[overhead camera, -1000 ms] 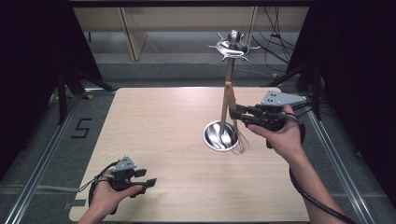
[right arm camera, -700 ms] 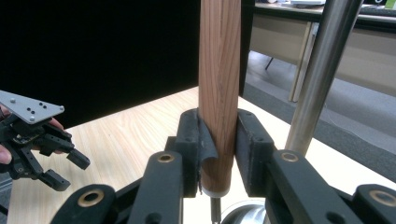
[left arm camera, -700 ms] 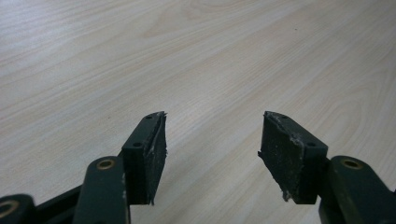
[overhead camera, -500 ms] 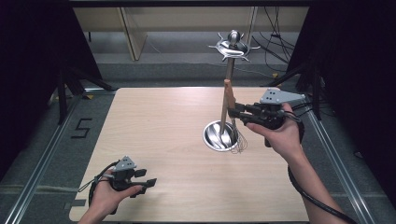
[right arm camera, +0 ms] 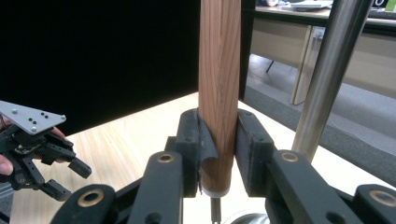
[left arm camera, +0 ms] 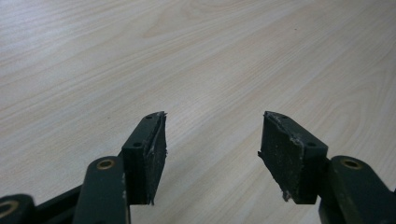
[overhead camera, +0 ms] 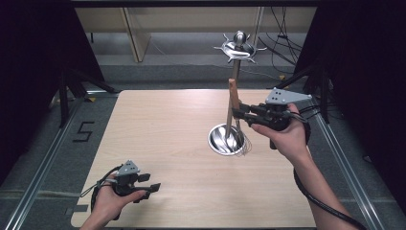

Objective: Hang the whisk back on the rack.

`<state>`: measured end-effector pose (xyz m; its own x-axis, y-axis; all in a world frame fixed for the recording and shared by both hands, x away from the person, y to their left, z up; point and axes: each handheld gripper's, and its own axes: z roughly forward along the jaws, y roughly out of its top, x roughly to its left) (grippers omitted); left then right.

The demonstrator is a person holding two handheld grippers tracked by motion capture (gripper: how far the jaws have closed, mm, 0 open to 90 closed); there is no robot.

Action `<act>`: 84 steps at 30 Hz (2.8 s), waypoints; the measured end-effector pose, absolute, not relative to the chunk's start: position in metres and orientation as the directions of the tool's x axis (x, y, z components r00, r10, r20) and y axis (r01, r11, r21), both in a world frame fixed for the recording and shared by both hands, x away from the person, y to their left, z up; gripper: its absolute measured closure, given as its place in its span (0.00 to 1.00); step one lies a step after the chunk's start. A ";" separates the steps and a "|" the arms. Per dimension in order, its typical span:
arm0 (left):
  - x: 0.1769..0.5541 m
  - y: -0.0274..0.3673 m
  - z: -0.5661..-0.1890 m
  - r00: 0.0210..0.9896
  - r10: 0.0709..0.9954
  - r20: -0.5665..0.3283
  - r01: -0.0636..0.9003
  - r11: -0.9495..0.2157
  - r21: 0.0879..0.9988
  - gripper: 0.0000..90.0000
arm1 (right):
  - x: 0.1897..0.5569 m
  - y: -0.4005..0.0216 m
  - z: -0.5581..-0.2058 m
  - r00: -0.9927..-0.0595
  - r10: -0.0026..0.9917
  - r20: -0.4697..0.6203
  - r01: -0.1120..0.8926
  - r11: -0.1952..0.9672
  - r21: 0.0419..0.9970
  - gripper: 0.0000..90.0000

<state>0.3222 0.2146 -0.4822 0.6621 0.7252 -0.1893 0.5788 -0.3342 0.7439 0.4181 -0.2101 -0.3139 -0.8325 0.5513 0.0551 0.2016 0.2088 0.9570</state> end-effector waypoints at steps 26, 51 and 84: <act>0.322 0.215 -0.482 0.662 0.726 -0.188 0.579 -0.334 0.744 0.44 | 0.423 -0.204 -0.307 -0.828 0.557 0.054 0.187 0.184 0.965 0.82; 0.321 0.214 -0.482 0.656 0.729 -0.195 0.583 -0.325 0.745 0.44 | 0.425 -0.194 -0.293 -0.828 0.558 0.049 0.165 0.158 0.974 0.82; 0.322 0.215 -0.481 0.664 0.726 -0.179 0.574 -0.341 0.744 0.44 | 0.437 -0.189 -0.283 -0.817 0.570 0.085 0.174 0.103 0.979 0.82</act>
<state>0.3223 0.2148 -0.4814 0.6635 0.7264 -0.1790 0.5743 -0.3412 0.7442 0.4375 -0.1893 -0.2830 -0.8175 0.5696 0.0854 0.1739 0.1027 0.9794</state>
